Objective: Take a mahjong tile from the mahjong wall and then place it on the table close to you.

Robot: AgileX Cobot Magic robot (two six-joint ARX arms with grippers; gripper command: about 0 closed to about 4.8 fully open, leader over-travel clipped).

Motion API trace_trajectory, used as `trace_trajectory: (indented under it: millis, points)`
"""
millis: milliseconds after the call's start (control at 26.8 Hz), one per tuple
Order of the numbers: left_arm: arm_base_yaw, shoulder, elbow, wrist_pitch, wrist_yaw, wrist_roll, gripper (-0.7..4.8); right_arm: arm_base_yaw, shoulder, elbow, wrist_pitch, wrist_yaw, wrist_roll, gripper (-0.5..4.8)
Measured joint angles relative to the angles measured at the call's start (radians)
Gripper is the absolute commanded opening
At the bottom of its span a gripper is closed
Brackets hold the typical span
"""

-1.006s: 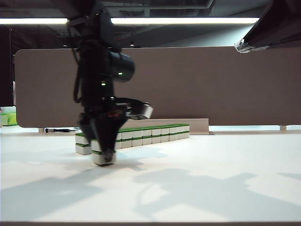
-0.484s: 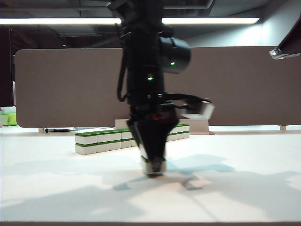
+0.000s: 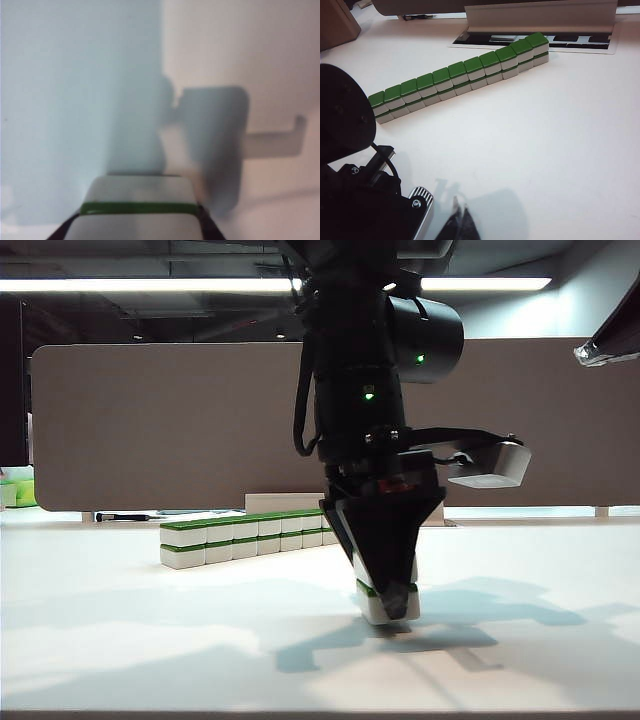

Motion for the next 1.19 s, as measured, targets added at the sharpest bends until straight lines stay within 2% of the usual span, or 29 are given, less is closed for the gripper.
trace_trajectory:
  millis: [820,1080,1155,1192]
  points:
    - [0.000,0.009,-0.001,0.001,0.062,0.000,2.46,0.000,0.000,0.000,0.000,0.000,0.000,-0.01]
    - [0.000,0.017,0.002,0.011,-0.066,0.023,2.47,0.000,0.000,0.000,0.000,0.000,0.000,-0.01]
    - [0.001,0.028,0.008,0.007,-0.066,0.025,2.52,0.000,0.000,0.000,0.000,0.000,0.000,-0.01]
    - [0.001,0.030,0.009,0.006,-0.066,0.025,2.74,0.000,0.000,0.000,0.000,0.000,0.000,-0.01]
